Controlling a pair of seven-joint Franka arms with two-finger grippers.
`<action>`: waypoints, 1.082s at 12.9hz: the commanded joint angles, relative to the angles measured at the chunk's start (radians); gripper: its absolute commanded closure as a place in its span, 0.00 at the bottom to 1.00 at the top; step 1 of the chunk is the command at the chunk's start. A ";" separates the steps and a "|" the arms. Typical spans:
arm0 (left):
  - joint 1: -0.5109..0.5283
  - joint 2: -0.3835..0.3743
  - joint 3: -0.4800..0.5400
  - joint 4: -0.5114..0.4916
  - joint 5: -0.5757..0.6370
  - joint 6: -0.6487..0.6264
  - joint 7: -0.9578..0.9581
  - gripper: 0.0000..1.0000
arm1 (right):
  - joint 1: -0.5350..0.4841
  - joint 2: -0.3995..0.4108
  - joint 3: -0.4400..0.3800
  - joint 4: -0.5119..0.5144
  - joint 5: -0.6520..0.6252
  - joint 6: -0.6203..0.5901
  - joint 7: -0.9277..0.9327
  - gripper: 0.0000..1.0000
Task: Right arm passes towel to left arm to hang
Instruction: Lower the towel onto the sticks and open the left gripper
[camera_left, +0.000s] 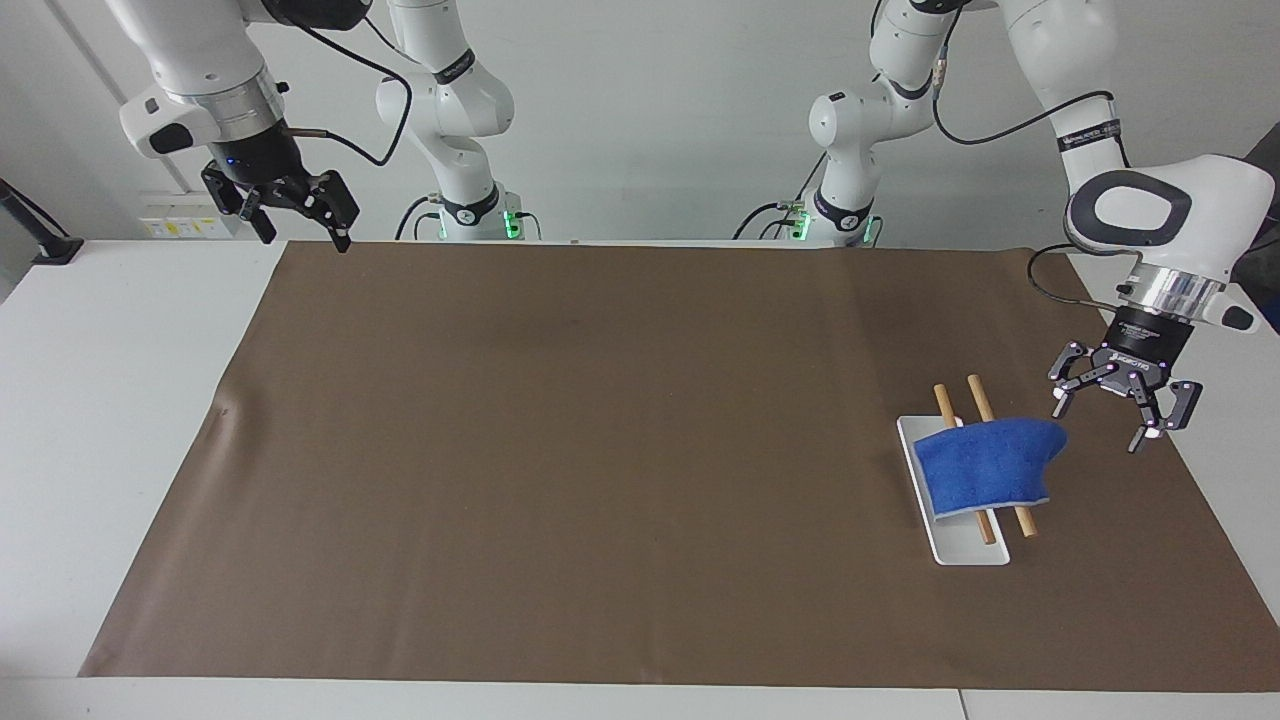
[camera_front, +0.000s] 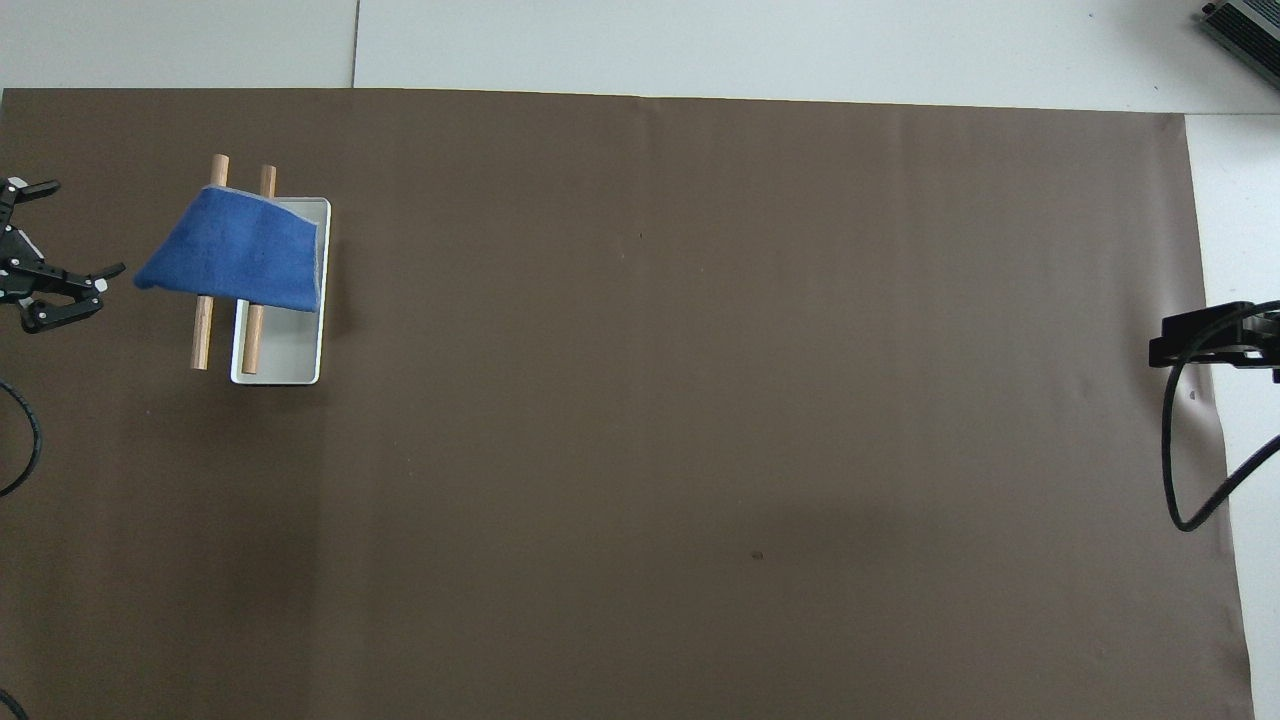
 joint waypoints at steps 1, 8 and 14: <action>0.038 -0.003 -0.001 0.054 0.068 -0.094 0.003 0.00 | -0.001 0.026 -0.004 0.029 0.023 -0.020 0.003 0.00; -0.049 -0.065 -0.013 0.166 0.383 -0.298 -0.002 0.00 | 0.048 0.090 -0.012 0.080 -0.002 -0.042 0.006 0.00; -0.215 -0.147 -0.015 0.160 0.456 -0.444 -0.003 0.00 | 0.046 0.055 -0.011 0.031 0.017 -0.037 -0.005 0.00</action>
